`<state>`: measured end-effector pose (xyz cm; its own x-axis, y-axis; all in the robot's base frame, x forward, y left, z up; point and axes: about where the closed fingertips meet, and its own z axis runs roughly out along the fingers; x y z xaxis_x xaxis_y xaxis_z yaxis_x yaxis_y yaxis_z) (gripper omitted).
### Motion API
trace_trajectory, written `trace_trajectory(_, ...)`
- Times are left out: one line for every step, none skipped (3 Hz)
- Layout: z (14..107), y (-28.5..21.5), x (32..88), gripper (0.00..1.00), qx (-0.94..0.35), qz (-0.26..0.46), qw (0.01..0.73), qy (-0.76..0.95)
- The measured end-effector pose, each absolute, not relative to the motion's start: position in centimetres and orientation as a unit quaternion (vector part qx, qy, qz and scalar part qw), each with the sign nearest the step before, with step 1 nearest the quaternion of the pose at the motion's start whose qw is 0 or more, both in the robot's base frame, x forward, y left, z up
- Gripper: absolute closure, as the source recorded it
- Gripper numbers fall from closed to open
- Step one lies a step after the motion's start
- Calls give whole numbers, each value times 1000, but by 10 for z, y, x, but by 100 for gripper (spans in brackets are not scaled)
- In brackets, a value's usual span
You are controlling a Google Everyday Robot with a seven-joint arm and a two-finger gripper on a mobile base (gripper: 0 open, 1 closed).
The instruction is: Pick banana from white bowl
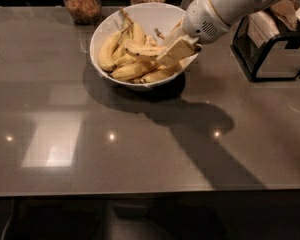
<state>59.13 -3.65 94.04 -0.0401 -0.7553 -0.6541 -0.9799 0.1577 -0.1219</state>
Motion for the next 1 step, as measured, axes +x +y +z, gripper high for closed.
trace_trajectory(961, -40, 574, 100, -638, 177, 313, 681)
